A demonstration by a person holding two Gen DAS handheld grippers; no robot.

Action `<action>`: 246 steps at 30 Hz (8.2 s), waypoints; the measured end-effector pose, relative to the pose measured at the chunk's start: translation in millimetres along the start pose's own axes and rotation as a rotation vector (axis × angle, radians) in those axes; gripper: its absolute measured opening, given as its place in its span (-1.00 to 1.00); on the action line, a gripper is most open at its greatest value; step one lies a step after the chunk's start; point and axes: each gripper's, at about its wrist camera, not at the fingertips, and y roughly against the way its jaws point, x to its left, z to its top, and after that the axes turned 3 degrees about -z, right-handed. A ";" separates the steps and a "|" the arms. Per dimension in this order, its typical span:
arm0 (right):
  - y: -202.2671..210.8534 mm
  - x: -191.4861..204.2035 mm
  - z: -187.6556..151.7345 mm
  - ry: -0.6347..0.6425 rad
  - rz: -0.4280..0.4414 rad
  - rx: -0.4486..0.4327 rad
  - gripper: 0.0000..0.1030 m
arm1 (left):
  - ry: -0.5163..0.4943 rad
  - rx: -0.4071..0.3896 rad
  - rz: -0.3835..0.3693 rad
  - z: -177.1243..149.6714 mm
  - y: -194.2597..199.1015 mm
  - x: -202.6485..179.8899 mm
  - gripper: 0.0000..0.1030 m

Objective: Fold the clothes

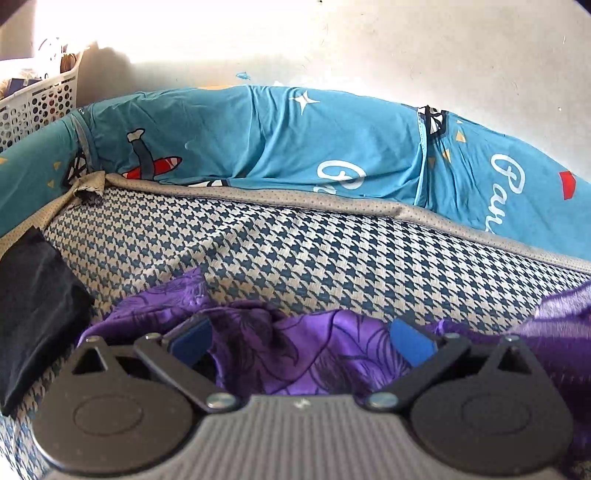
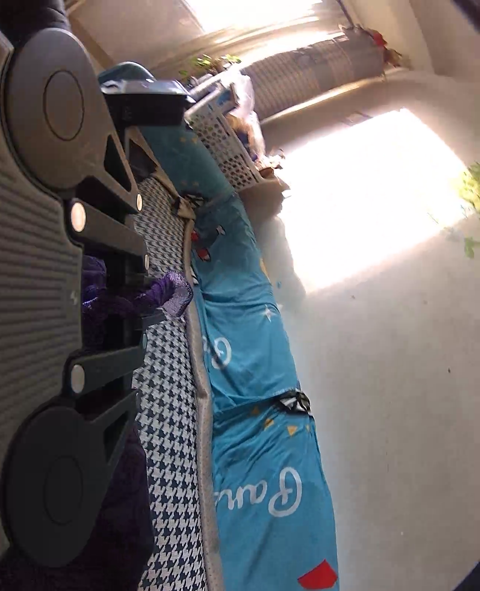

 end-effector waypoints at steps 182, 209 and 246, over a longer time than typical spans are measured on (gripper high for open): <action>-281.8 -69.8 77.0 0.324 -0.410 -0.061 -0.86 | 0.256 0.045 -0.186 86.9 -153.7 2.4 1.00; -157.9 -142.8 34.7 0.049 -0.450 0.075 0.06 | 0.143 0.156 -0.049 66.5 -174.9 -20.6 1.00; -165.2 -233.1 15.8 -0.079 -0.938 0.045 -0.82 | -0.144 0.166 -0.097 35.1 -162.9 -77.8 1.00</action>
